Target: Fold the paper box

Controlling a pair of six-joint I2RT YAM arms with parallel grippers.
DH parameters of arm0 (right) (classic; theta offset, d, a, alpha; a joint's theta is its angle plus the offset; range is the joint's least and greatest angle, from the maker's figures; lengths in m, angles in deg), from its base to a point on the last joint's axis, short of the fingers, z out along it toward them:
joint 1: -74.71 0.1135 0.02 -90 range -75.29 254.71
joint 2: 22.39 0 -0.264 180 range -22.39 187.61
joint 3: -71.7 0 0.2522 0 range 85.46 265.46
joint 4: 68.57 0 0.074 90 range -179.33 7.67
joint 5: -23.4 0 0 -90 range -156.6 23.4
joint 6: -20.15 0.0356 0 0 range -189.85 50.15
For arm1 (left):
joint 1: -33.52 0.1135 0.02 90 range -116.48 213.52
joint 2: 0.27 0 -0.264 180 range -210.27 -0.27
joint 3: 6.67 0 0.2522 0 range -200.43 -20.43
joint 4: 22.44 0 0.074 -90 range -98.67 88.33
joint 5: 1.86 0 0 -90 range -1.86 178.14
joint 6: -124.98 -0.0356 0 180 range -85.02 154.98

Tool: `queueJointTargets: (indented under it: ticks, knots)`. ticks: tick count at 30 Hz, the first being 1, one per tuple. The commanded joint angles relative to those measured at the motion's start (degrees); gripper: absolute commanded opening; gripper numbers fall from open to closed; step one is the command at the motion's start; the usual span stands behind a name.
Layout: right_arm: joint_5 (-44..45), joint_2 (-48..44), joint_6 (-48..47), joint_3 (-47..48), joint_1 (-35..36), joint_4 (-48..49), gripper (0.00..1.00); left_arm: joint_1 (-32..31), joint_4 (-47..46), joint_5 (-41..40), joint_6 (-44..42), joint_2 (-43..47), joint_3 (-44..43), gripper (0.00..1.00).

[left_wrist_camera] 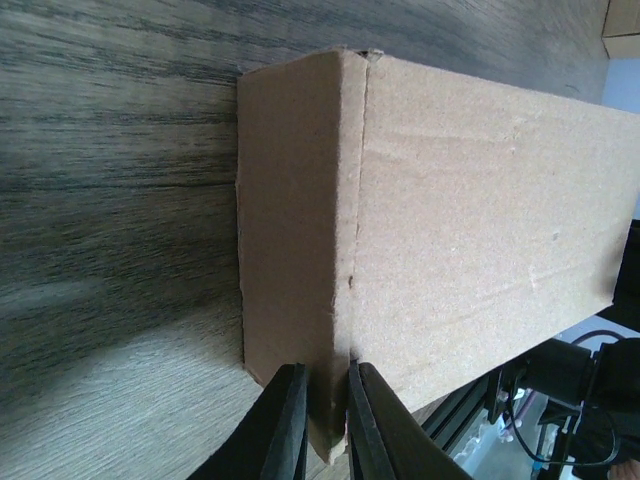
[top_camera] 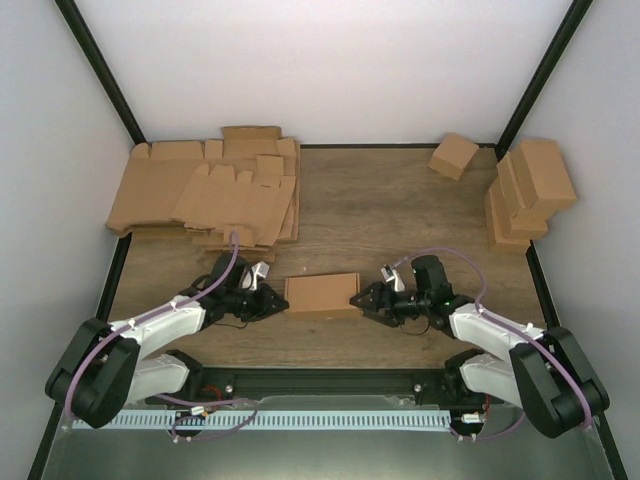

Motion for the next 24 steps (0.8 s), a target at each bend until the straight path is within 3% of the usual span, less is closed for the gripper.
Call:
queueJointTargets:
  ticks: [1,9,11,15,24]
  knots:
    - [-0.4,1.5,-0.3,0.8,0.0,0.2,0.85,-0.1,5.5,-4.2,-1.3,-1.3,2.7,0.13]
    - [-0.8,4.3,-1.0,1.4,0.0,1.4,0.88,-0.1,5.6,-4.5,-1.8,-1.5,3.1,0.13]
    - [-1.5,4.4,-0.6,1.2,0.0,2.5,0.79,-0.1,5.6,-4.5,-2.0,-1.6,3.1,0.13]
    - [-1.9,4.5,0.0,1.2,-0.1,3.1,0.76,-0.1,5.6,-4.8,-2.2,-1.9,3.2,0.13]
    - [-3.4,4.4,2.0,1.8,0.0,4.9,0.51,-0.1,5.7,-4.6,-2.6,-1.5,2.5,0.15]
